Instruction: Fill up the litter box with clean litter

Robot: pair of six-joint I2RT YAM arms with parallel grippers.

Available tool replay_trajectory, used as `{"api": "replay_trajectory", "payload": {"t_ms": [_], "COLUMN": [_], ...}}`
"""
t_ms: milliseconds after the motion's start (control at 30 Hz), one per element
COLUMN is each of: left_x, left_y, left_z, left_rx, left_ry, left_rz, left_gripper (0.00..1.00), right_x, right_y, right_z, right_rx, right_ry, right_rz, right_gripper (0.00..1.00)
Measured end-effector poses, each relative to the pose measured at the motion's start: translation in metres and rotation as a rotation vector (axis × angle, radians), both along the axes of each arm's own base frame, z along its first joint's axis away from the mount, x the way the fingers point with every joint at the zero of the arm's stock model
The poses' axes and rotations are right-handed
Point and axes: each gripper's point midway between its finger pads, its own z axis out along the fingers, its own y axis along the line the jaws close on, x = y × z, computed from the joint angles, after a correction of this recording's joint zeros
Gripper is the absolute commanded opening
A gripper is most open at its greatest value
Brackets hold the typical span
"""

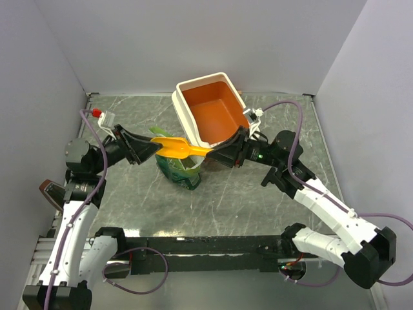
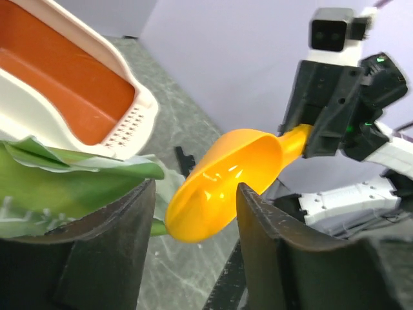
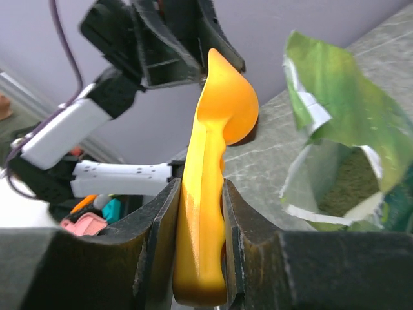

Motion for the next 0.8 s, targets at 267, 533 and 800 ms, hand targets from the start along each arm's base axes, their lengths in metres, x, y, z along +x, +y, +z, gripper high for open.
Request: {"api": "replay_trajectory", "payload": {"t_ms": [267,533,800], "left_x": [0.014,0.048,0.084], "left_y": [0.021,0.032,0.011], "left_z": [0.041,0.058,0.022], "left_rx": [0.096,0.263,0.545], "left_ry": [-0.078,-0.084,-0.153], "left_rz": [0.189,0.272,0.246], "left_gripper": [0.73,0.73,0.75], "right_x": [-0.002,-0.001,-0.001], "right_y": [-0.028,-0.068,-0.084], "right_z": [0.028,0.047,0.01], "right_rx": [-0.066,-0.186,-0.35], "right_ry": [-0.066,-0.11,-0.031], "right_rz": [-0.159,-0.361,-0.407], "right_gripper": [0.0,0.0,0.0]}}
